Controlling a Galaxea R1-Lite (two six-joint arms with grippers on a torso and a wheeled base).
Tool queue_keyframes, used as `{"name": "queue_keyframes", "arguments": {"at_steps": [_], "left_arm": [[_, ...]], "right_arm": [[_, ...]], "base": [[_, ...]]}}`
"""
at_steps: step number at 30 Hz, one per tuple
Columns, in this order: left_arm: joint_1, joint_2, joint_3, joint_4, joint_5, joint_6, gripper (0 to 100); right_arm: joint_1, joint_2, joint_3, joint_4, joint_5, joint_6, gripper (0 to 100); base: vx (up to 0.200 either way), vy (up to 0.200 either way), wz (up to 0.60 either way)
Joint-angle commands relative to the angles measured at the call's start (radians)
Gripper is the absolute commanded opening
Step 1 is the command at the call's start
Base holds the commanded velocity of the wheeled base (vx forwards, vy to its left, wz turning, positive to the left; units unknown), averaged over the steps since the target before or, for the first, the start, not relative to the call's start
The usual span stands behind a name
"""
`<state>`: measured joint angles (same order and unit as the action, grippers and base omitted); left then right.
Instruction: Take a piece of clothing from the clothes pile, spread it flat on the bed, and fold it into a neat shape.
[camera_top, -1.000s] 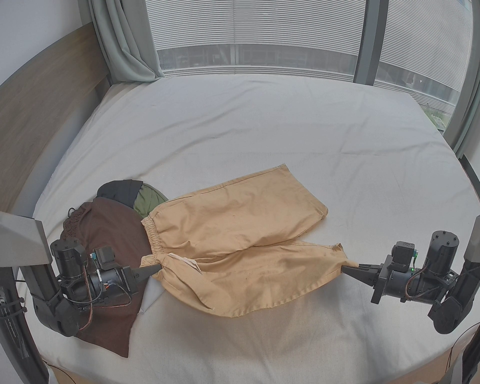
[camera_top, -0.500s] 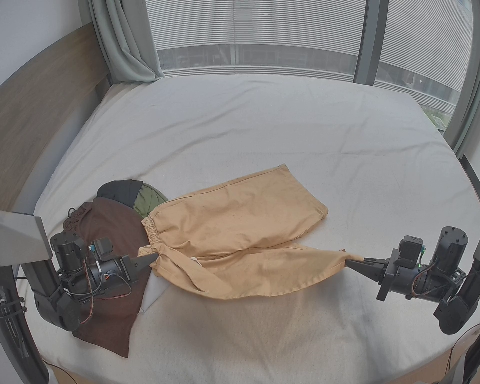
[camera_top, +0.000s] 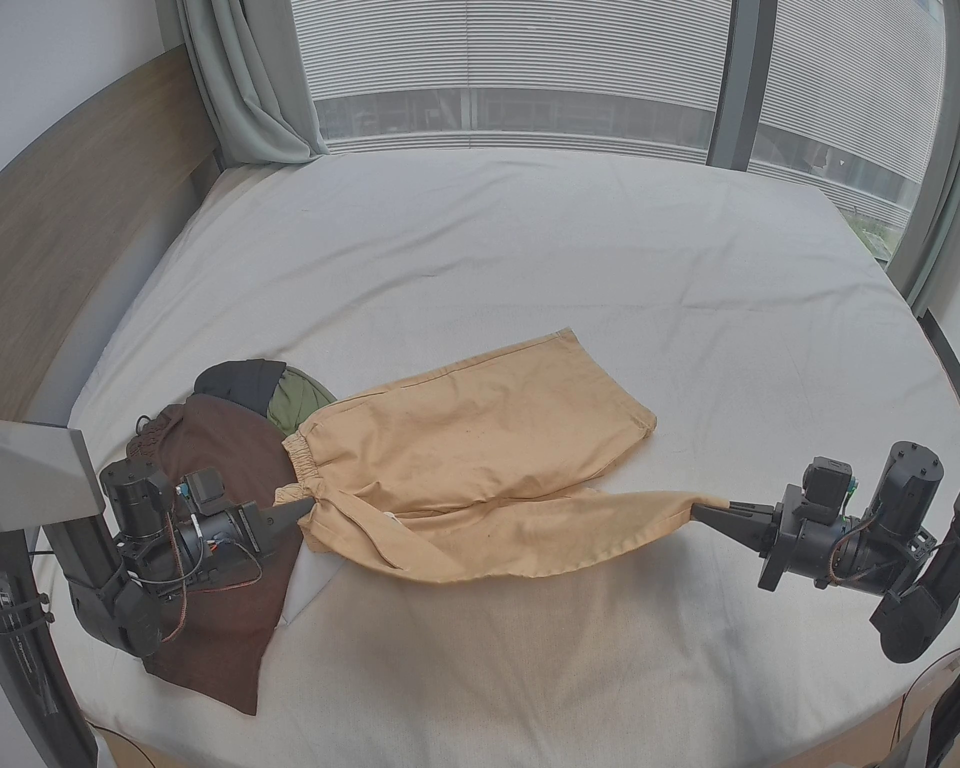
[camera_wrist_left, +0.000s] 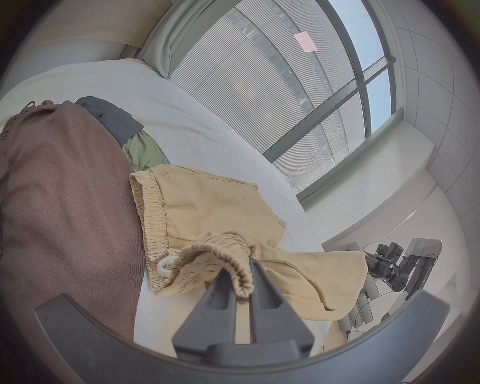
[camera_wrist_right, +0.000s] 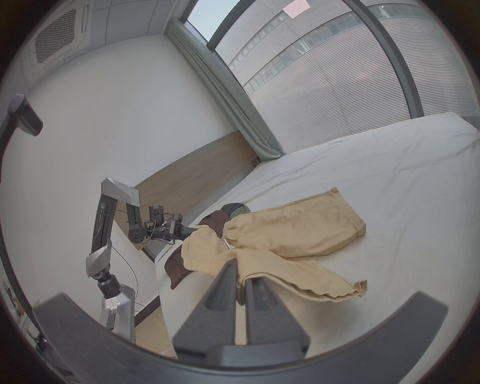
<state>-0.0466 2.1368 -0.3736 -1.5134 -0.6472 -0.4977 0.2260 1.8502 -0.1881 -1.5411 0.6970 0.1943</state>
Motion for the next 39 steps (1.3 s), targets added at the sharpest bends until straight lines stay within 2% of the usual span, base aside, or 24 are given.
{"name": "queue_keyframes", "arguments": {"at_steps": [1,13,24,33,39], "left_arm": [[0.002,0.0,-0.005,-0.001,0.0,-0.001,0],[0.004,0.003,-0.01,-0.001,0.018,-0.002,0],[0.016,0.009,-0.034,-0.001,0.021,-0.004,0],[0.017,0.009,-0.042,-0.001,0.023,-0.007,0],[0.016,0.008,-0.05,-0.001,0.055,-0.01,0]], "right_arm": [[0.001,-0.019,-0.014,-0.001,-0.001,0.014,0],[0.013,-0.031,-0.028,-0.001,0.001,0.034,0],[0.015,-0.026,-0.111,-0.001,-0.008,0.063,0],[0.036,-0.023,-0.165,-0.001,-0.034,0.096,0],[0.032,0.0,-0.185,-0.001,-0.059,0.096,0]], "base": [[0.0,0.0,0.0],[0.0,0.0,0.0],[0.0,0.0,0.0],[0.0,0.0,0.0],[0.0,0.0,0.0]]}}
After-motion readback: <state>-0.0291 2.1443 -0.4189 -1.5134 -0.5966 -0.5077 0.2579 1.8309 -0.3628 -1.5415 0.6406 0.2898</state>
